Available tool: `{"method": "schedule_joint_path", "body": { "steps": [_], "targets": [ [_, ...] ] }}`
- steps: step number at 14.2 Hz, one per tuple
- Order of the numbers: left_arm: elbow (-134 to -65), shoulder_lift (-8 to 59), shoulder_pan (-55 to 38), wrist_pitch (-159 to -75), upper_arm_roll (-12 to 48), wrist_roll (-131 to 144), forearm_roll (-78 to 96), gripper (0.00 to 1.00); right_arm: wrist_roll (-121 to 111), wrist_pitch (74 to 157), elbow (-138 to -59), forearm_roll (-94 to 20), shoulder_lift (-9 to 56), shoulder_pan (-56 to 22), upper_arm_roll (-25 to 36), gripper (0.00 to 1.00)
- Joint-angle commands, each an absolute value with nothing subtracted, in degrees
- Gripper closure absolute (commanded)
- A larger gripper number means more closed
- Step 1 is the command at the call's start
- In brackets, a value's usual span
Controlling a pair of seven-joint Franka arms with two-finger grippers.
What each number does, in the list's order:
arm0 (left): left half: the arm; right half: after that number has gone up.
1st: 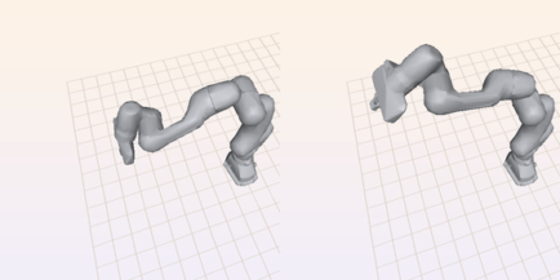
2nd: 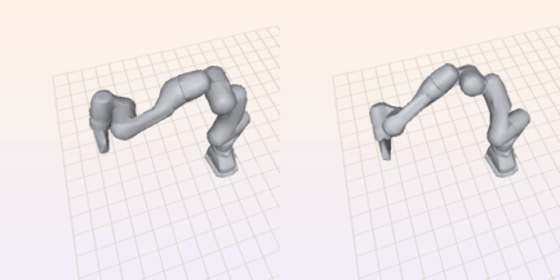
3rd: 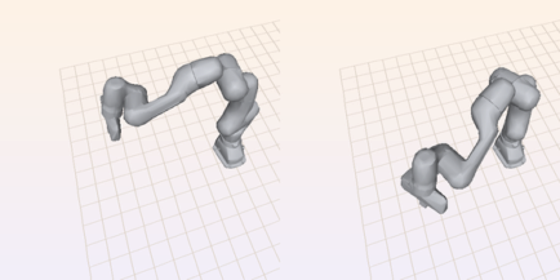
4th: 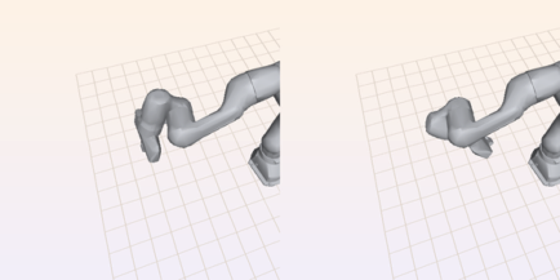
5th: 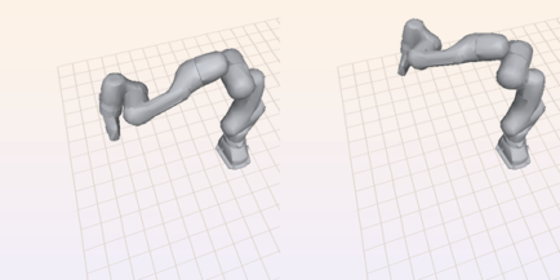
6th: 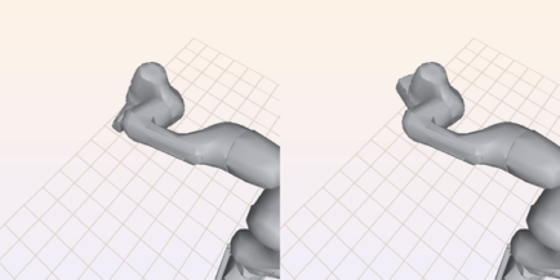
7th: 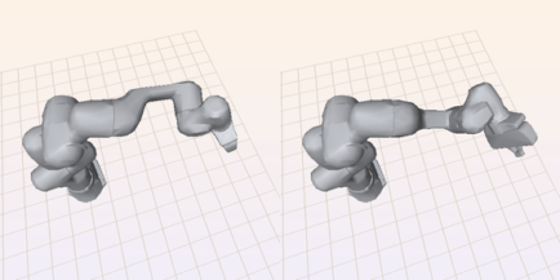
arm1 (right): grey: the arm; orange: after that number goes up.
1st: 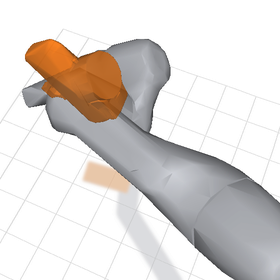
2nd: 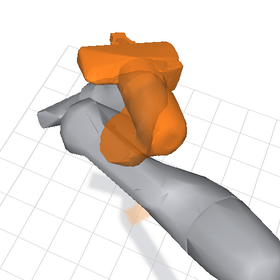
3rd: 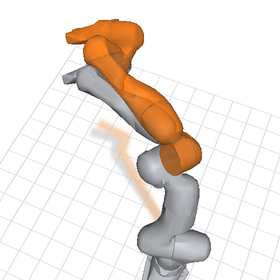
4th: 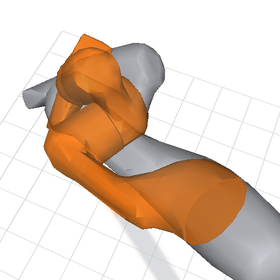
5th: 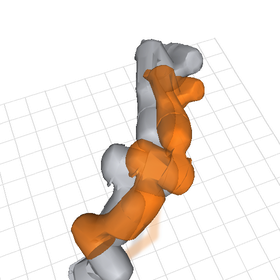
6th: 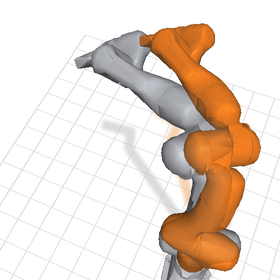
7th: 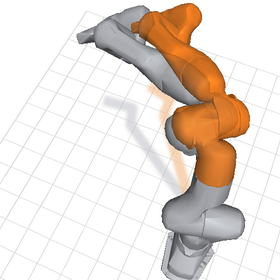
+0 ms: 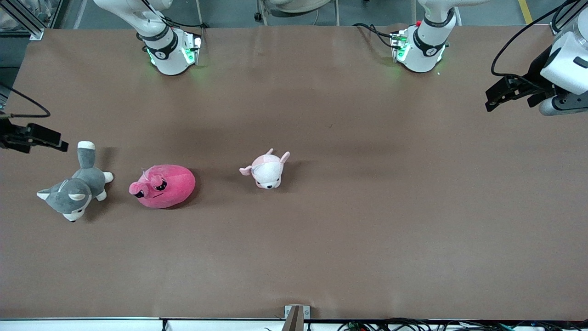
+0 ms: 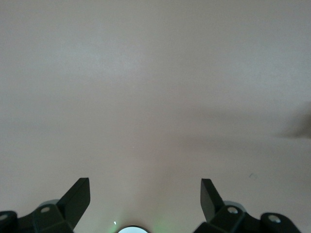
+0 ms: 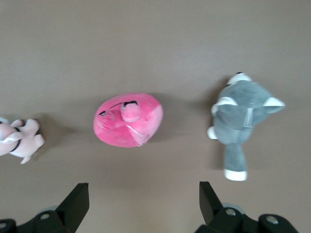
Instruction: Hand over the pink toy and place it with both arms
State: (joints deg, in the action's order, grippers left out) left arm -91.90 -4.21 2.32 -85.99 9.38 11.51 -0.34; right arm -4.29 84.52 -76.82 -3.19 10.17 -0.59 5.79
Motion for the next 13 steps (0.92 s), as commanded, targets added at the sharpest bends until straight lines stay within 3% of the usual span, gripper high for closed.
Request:
{"method": "schedule_joint_path", "body": {
  "steps": [1,10,13],
  "targets": [
    [-91.84,-5.62,2.72,-84.55,9.58,11.86,0.53,0.00,-3.16,84.73,-77.96,0.43,7.56,-0.44,5.89,0.00],
    [-91.32,-5.27,2.37,-84.46,9.67,10.63,0.35,0.00,-2.99,86.74,-78.13,0.53,6.06,0.70,6.06,0.00],
    [-91.32,-5.27,2.37,-84.46,9.67,8.36,0.09,0.00,-2.99,88.77,-80.33,0.35,4.23,5.51,0.82,0.00]
  ]
}}
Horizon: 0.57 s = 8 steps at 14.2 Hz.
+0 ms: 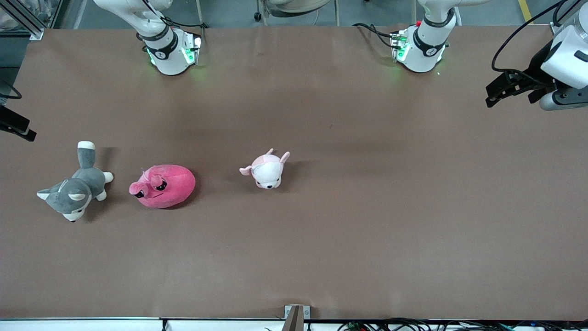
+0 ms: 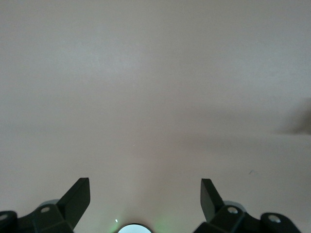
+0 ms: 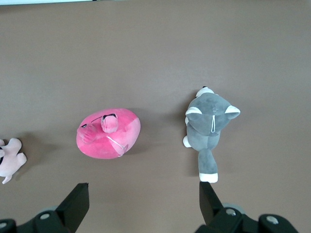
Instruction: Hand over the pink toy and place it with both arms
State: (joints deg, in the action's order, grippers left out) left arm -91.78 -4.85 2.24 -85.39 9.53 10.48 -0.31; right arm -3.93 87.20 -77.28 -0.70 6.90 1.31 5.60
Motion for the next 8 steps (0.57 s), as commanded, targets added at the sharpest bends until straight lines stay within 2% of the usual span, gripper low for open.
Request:
{"method": "schedule_joint_path", "body": {
  "steps": [1,4,8],
  "targets": [
    [-91.32,-5.27,2.37,-84.46,9.58,7.91,0.00,0.00,-2.99,88.86,-80.51,0.35,4.04,7.02,-0.77,0.00],
    [-91.32,-5.27,2.37,-84.46,9.67,7.74,0.00,0.00,-3.08,88.68,-81.21,0.44,3.69,7.12,-1.05,0.00],
    [-91.23,-5.27,2.63,-84.38,9.58,7.56,0.00,0.00,-3.08,95.87,-97.44,0.44,-7.88,7.12,-1.05,0.00]
  ]
}}
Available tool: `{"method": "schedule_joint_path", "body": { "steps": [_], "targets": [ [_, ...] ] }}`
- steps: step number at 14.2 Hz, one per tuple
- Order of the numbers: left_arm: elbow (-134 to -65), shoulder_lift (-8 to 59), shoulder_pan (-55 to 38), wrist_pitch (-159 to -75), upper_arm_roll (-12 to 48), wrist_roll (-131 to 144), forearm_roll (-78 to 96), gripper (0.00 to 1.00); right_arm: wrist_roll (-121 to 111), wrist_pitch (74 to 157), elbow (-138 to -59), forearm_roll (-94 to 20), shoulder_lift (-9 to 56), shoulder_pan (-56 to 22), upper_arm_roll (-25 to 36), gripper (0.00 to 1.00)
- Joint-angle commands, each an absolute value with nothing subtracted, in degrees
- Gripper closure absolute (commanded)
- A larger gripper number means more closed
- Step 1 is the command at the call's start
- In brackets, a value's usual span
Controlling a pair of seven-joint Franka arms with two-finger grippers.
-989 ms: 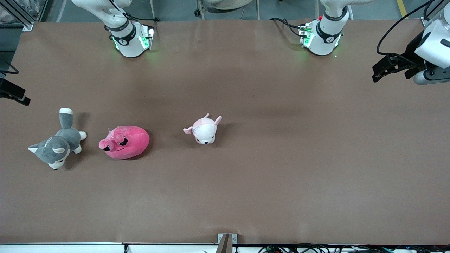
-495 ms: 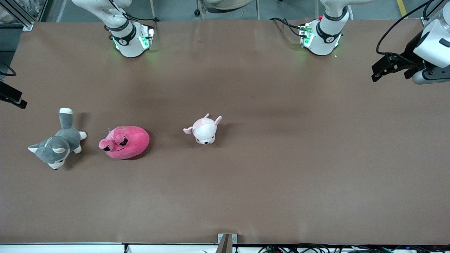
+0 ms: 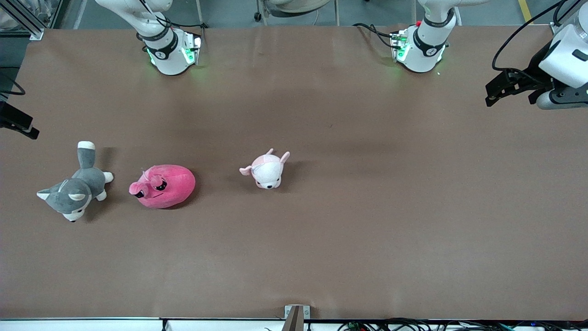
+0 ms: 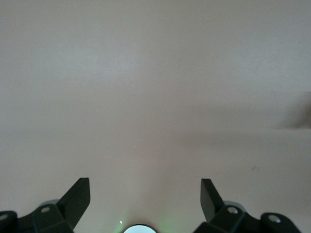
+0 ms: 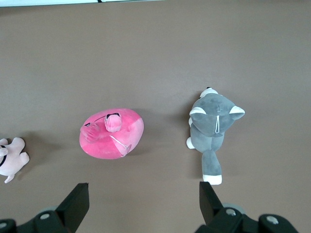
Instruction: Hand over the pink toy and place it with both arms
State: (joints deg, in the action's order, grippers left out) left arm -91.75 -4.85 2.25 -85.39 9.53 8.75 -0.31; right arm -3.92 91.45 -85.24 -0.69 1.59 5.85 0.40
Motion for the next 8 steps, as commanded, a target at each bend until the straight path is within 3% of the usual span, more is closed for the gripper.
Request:
{"method": "schedule_joint_path", "body": {
  "steps": [1,8],
  "targets": [
    [-91.14,-5.19,2.64,-84.38,9.49,7.91,0.00,0.00,-3.08,95.89,-98.43,0.44,-8.61,7.03,-1.05,0.00],
    [-91.05,-4.92,2.72,-84.38,9.23,7.56,0.09,0.00,-3.08,95.98,-100.19,0.53,-8.35,6.94,-1.05,0.00]
  ]
}}
